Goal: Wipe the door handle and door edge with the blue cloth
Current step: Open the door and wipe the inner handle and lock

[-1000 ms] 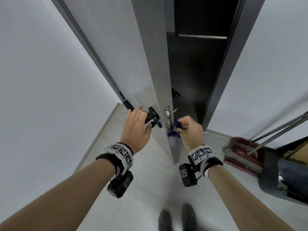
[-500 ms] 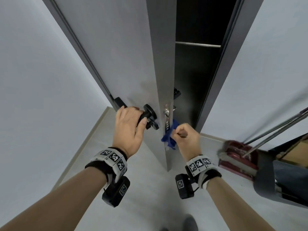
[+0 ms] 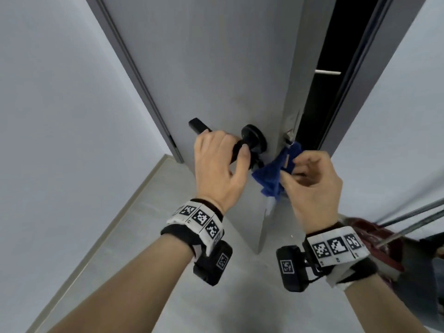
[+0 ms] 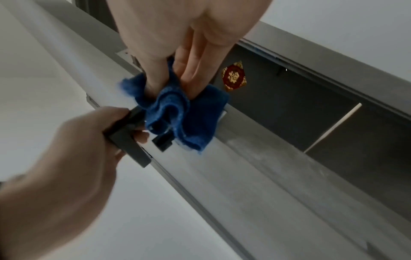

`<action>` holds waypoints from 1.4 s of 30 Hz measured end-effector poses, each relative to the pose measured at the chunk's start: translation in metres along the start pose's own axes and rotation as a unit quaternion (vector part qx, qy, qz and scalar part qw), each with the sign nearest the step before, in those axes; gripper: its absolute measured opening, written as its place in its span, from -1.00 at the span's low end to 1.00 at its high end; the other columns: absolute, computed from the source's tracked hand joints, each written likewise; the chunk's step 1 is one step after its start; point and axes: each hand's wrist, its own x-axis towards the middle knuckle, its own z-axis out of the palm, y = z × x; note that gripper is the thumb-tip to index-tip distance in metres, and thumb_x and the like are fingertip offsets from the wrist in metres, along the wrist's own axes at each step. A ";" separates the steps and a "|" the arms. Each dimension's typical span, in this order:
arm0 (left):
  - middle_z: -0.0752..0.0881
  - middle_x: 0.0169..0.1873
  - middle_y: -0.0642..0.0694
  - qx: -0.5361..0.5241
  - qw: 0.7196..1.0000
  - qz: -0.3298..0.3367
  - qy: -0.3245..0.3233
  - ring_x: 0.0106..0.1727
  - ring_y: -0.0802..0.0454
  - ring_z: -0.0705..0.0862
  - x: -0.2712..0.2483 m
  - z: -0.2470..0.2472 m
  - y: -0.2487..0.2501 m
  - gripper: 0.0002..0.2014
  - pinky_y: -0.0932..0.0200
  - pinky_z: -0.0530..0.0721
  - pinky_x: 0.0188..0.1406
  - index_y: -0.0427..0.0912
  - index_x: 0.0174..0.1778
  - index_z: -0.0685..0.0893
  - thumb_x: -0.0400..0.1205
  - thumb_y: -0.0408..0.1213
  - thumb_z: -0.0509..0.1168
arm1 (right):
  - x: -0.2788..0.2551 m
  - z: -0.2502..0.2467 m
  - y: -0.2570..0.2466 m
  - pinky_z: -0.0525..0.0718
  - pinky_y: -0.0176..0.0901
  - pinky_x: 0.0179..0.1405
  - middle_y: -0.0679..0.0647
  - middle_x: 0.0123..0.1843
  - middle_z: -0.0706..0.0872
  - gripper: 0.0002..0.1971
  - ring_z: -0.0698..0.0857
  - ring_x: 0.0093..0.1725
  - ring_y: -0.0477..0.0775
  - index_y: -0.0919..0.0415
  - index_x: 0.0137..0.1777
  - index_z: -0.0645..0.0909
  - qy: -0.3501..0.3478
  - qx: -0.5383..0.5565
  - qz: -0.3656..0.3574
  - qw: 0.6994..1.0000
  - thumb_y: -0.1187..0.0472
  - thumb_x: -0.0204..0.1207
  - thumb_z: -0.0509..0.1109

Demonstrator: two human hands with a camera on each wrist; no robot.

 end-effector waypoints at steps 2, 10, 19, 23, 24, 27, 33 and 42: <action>0.46 -0.28 0.02 -0.003 1.000 -0.010 -0.003 -0.14 0.05 0.40 0.004 0.005 0.004 -0.69 -0.12 0.49 0.21 -0.20 -0.24 0.56 0.73 -0.13 0.07 | 0.001 0.001 0.016 0.64 -0.44 -0.21 -0.38 -0.22 0.70 -0.50 0.68 -0.27 -0.25 -0.20 -0.09 0.50 0.002 -0.033 0.004 0.999 0.42 0.35 0.63; 0.48 -0.29 0.02 -0.004 1.000 -0.008 0.015 -0.14 0.01 0.43 0.007 0.016 0.002 -0.70 -0.22 0.47 0.24 -0.19 -0.26 0.55 0.70 -0.14 0.07 | -0.016 -0.006 0.094 0.72 -0.19 -0.28 -0.20 -0.42 0.68 -0.62 0.65 -0.40 -0.17 -0.01 -0.33 0.49 -0.097 -0.154 0.184 0.966 0.44 0.31 0.58; 0.50 -0.34 -0.09 0.000 0.997 0.021 0.079 -0.20 -0.08 0.46 -0.002 0.012 -0.009 -0.71 -0.10 0.45 0.09 -0.26 -0.31 0.52 0.67 -0.20 0.10 | -0.035 0.012 0.056 0.72 -0.29 -0.38 0.06 -0.22 0.75 -0.76 0.77 -0.32 -0.11 0.12 -0.05 0.66 0.039 0.055 0.175 0.982 0.49 0.51 0.49; 0.55 -0.33 -0.13 -0.001 0.997 0.026 0.075 -0.20 -0.13 0.50 -0.005 0.008 -0.011 -0.71 -0.11 0.46 0.11 -0.31 -0.29 0.56 0.67 -0.23 0.11 | -0.042 0.031 0.051 0.80 0.16 -0.29 0.21 -0.15 0.73 -0.74 0.78 -0.21 0.30 -0.13 -0.04 0.58 0.061 0.099 0.119 0.986 0.31 0.60 0.46; 0.55 -0.32 -0.14 -0.001 0.997 0.026 0.075 -0.19 -0.12 0.50 -0.006 0.007 -0.011 -0.71 -0.12 0.46 0.10 -0.31 -0.28 0.57 0.67 -0.23 0.12 | -0.046 0.034 0.058 0.80 0.23 -0.31 0.25 -0.14 0.75 -0.77 0.80 -0.21 0.36 -0.12 -0.04 0.57 0.058 0.107 0.155 0.980 0.28 0.60 0.45; 0.56 -0.32 -0.14 0.002 0.997 0.027 0.073 -0.18 -0.08 0.48 -0.005 0.008 -0.012 -0.71 -0.10 0.46 0.07 -0.32 -0.28 0.57 0.67 -0.24 0.12 | -0.062 0.035 0.086 0.78 0.26 -0.29 0.29 -0.16 0.79 -0.84 0.80 -0.16 0.46 -0.01 -0.06 0.54 0.034 0.093 0.248 0.964 0.28 0.61 0.41; 0.52 -0.30 -0.05 0.001 0.998 0.036 0.058 -0.14 0.05 0.41 -0.005 0.007 -0.013 -0.72 -0.07 0.44 0.05 -0.31 -0.27 0.58 0.67 -0.23 0.12 | -0.081 0.032 0.110 0.71 -0.39 -0.11 0.06 -0.02 0.78 -0.74 0.78 -0.01 0.04 0.00 -0.02 0.59 0.037 0.013 0.291 0.956 0.42 0.55 0.45; 0.34 -0.33 0.09 0.010 0.997 0.075 0.024 -0.21 0.07 0.33 0.001 0.007 -0.019 -0.75 -0.09 0.41 0.01 -0.02 -0.28 0.31 0.73 -0.10 0.01 | -0.100 0.051 0.128 0.77 0.24 -0.04 0.44 0.21 0.65 -0.55 0.71 0.07 0.45 0.11 0.25 0.66 0.049 0.105 0.384 0.916 0.35 0.33 0.39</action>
